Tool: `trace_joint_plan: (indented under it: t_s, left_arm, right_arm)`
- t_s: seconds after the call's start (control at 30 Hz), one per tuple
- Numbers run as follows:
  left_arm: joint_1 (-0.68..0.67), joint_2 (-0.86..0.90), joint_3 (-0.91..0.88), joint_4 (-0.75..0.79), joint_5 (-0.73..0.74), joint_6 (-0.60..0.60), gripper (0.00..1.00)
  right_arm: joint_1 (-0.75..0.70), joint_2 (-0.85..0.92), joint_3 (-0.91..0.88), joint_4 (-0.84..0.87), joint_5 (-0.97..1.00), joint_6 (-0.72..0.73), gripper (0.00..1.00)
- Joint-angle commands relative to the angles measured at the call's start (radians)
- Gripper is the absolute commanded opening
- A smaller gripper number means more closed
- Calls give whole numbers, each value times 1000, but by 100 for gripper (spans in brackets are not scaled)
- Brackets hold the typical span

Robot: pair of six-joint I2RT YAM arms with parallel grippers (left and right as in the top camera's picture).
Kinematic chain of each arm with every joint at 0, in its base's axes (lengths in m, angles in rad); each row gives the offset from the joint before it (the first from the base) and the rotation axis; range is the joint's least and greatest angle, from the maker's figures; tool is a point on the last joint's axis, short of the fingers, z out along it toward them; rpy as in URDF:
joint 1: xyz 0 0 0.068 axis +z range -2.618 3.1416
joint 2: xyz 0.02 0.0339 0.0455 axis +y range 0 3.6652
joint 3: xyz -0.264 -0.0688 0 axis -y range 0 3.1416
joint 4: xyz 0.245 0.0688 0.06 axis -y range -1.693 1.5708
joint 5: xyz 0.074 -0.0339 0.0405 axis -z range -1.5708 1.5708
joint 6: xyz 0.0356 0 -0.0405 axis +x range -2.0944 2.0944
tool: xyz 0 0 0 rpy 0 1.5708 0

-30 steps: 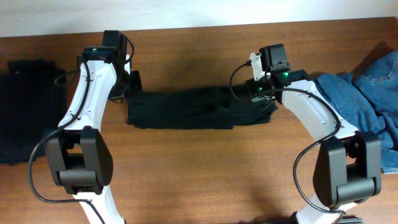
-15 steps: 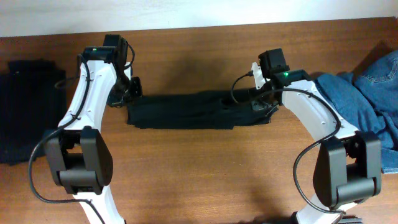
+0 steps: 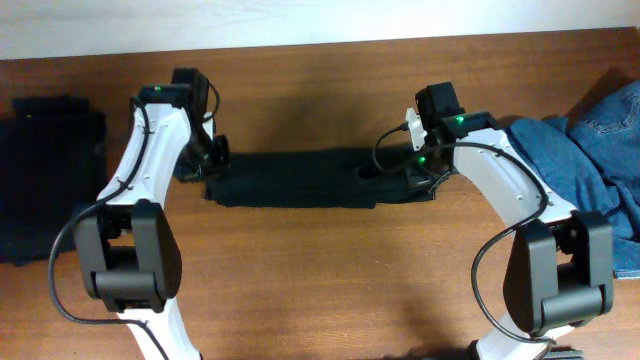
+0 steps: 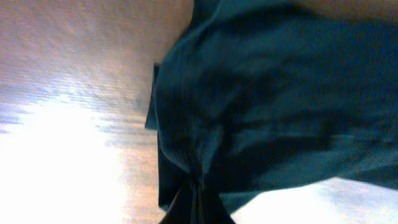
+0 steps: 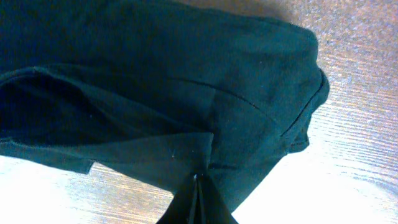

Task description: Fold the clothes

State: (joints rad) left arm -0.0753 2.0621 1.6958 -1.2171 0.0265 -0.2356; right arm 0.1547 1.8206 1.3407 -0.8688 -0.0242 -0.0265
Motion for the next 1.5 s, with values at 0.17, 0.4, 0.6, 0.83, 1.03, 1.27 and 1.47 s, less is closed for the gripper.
trace_joint_plan:
  t_s: [0.17,0.4,0.6,0.83,1.03,1.27,1.47]
  left_arm:
    - [5,-28,-103,98,11,-18,19]
    - [6,-30,-56,122,11,-18,24]
    - [6,-44,-37,126,11,-18,24]
    - [5,-77,-33,133,32,-18,23]
    - [-12,-76,-66,189,56,-18,23]
    - [-39,-76,-92,215,56,-26,23]
    - [-43,-71,-123,272,56,-34,23]
  right_arm:
    - [-5,-24,-14,20,10,8,4]
    - [-5,-15,-15,27,10,9,4]
    - [-5,-8,-22,27,10,9,4]
    - [-5,6,-64,43,10,9,4]
    - [-5,6,-114,82,10,10,4]
    - [-5,6,-166,148,10,10,6]
    - [-5,15,-166,158,10,36,7]
